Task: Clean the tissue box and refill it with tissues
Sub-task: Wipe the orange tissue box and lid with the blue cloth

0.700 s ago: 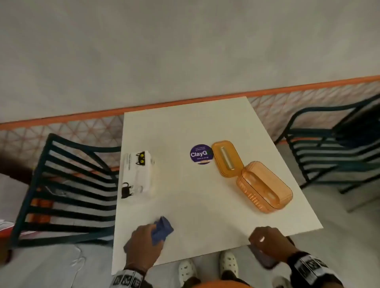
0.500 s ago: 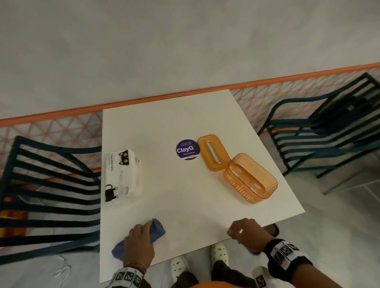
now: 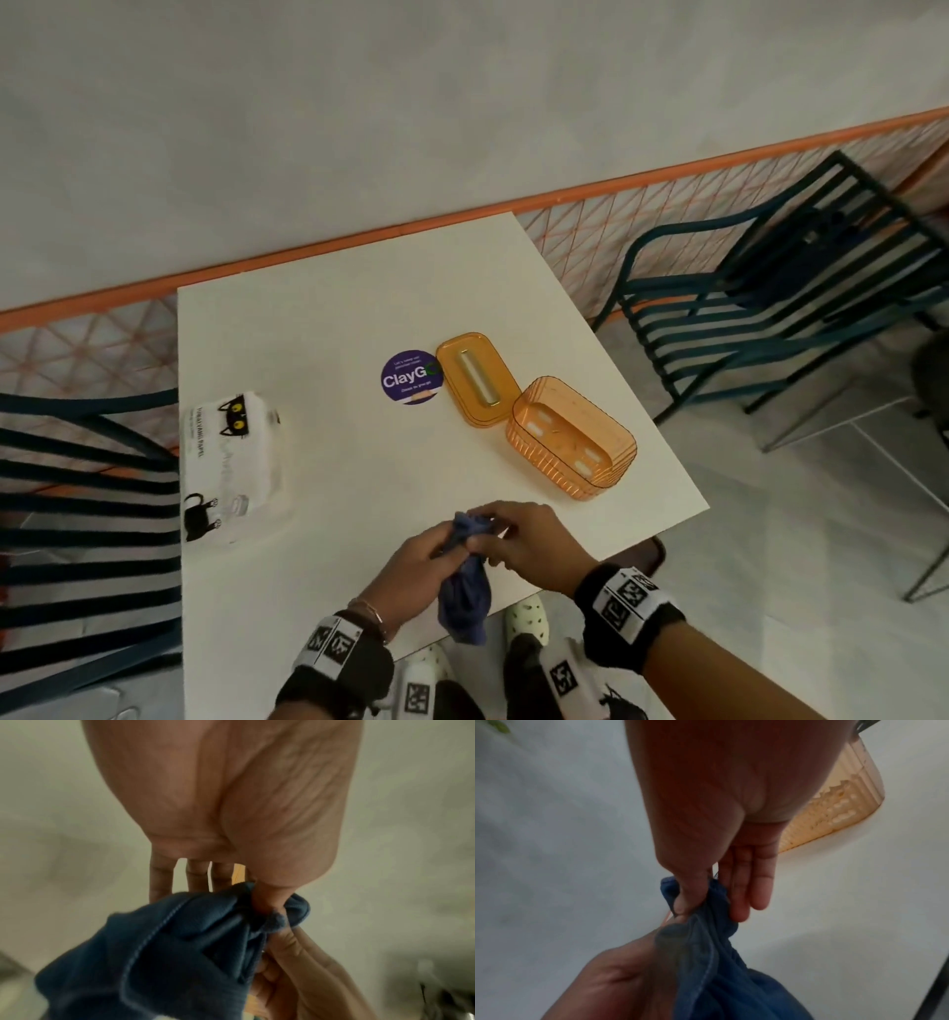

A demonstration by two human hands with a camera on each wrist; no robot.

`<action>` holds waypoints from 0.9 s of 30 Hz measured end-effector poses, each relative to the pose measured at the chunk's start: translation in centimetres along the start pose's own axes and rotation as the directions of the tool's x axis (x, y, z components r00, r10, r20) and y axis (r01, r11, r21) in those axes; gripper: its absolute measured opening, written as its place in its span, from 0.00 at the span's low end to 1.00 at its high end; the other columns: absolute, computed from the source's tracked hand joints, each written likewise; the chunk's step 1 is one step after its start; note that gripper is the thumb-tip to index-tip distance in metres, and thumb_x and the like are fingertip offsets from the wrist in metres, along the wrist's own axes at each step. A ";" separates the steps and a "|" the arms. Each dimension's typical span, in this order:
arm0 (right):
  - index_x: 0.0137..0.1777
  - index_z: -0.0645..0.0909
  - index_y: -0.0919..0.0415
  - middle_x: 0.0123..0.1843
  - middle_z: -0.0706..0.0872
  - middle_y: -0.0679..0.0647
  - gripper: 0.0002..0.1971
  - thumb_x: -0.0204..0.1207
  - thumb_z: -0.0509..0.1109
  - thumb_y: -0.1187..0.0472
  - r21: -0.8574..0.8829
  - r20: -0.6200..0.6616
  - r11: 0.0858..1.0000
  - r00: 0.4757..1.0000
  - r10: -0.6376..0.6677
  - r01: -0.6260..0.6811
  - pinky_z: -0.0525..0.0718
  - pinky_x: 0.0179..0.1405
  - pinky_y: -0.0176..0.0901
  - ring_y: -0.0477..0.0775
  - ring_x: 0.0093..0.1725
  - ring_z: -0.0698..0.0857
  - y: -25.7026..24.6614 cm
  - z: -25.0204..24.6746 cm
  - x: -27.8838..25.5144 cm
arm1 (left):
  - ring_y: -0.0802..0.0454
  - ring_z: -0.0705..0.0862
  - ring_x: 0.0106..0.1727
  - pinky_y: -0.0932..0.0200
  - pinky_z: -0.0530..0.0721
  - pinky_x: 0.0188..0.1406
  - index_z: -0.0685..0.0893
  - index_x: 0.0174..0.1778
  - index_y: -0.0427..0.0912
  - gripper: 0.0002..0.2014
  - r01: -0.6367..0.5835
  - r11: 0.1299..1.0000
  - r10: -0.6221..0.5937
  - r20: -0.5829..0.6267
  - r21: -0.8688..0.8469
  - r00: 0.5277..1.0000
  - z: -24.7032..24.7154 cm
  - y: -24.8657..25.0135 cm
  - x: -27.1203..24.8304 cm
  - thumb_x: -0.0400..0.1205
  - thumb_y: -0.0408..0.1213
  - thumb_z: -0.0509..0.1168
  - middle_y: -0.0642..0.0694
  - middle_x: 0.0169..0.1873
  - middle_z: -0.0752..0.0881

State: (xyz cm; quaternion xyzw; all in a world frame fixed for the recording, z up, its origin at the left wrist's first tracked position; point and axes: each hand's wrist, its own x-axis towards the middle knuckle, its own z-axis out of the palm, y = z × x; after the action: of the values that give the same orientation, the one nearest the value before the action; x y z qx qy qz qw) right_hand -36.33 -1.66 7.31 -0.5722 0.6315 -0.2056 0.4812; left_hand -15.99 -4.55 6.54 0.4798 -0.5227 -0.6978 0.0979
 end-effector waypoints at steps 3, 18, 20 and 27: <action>0.51 0.92 0.57 0.36 0.93 0.55 0.07 0.79 0.77 0.55 0.069 -0.060 0.998 0.998 0.000 0.004 0.89 0.36 0.47 0.49 0.30 0.88 0.3 -3.0 0.2 | 0.49 0.88 0.68 0.40 0.83 0.72 0.84 0.71 0.54 0.15 0.113 0.941 -0.115 0.011 -0.318 0.993 2.1 0.7 1.7 0.90 0.44 0.63 0.47 0.64 0.91; 0.78 0.71 0.60 0.66 0.86 0.63 0.23 0.90 0.54 0.48 -0.492 0.038 0.848 0.969 0.246 -0.196 0.84 0.60 0.54 0.65 0.63 0.86 6.4 -10.3 7.9 | 0.37 0.84 0.72 0.41 0.83 0.66 0.80 0.77 0.44 0.19 0.091 0.636 -0.291 -0.128 -0.767 0.948 5.0 1.0 4.5 0.89 0.38 0.61 0.37 0.69 0.87; 0.66 0.79 0.61 0.55 0.87 0.59 0.16 0.90 0.54 0.56 -0.551 0.089 0.822 0.970 0.226 -0.141 0.86 0.50 0.51 0.62 0.53 0.88 6.2 -10.2 8.3 | 0.39 0.85 0.72 0.40 0.84 0.66 0.79 0.77 0.49 0.19 0.075 0.676 -0.276 -0.158 -0.733 0.948 5.1 1.2 4.5 0.90 0.37 0.59 0.39 0.69 0.87; 0.59 0.84 0.65 0.55 0.90 0.60 0.12 0.87 0.60 0.65 -0.393 0.051 0.893 0.965 0.259 -0.219 0.90 0.51 0.54 0.60 0.50 0.90 3.0 -13.2 8.0 | 0.45 0.86 0.71 0.38 0.84 0.70 0.79 0.77 0.59 0.23 -0.065 0.799 -0.084 -0.219 -0.598 0.972 5.2 5.1 5.8 0.88 0.33 0.66 0.48 0.70 0.87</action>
State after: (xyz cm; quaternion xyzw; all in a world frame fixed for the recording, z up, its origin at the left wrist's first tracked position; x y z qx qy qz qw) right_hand -48.06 -12.07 7.87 -0.5831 0.6995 0.0126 0.4130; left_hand -24.87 -7.14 7.44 0.5055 -0.2569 -0.7663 0.3022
